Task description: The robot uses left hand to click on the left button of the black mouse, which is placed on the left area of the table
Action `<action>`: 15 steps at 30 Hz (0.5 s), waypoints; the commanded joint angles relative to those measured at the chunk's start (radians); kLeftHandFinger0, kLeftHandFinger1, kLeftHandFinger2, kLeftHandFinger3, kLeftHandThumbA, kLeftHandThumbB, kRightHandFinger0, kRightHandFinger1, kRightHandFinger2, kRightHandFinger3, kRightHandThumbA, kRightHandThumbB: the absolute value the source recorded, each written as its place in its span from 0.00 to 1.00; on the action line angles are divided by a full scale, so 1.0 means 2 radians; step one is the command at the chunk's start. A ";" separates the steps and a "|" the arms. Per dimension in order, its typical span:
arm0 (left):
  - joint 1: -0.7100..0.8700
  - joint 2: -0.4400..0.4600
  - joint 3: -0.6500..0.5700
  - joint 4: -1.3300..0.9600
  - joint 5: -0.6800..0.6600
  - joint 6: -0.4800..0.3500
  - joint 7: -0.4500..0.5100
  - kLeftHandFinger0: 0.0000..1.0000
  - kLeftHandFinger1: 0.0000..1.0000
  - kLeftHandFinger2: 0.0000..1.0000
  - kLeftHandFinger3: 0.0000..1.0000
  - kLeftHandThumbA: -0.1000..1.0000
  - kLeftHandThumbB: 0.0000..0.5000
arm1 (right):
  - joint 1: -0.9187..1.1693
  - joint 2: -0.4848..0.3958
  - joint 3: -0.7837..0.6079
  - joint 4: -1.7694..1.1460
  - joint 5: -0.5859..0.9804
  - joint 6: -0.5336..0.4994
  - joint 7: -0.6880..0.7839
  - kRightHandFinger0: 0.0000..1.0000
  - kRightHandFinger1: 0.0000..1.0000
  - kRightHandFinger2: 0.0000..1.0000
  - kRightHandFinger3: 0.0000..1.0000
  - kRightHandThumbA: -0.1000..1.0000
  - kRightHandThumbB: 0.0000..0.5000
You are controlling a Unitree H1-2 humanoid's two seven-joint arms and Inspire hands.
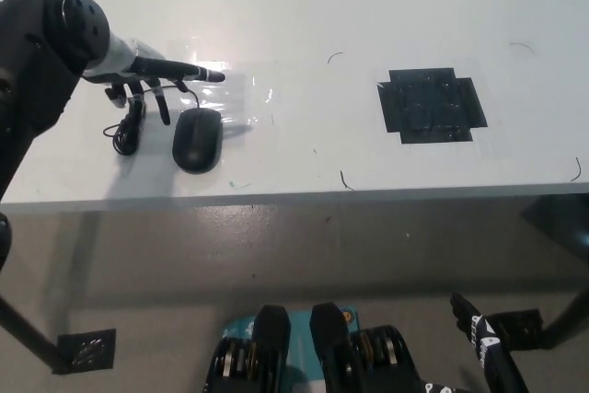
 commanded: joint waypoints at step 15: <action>-0.044 -0.020 0.020 0.036 -0.009 0.032 -0.064 0.00 0.01 0.13 1.00 1.00 0.61 | 0.002 -0.007 -0.006 -0.020 0.005 -0.012 -0.003 1.00 1.00 1.00 1.00 1.00 0.25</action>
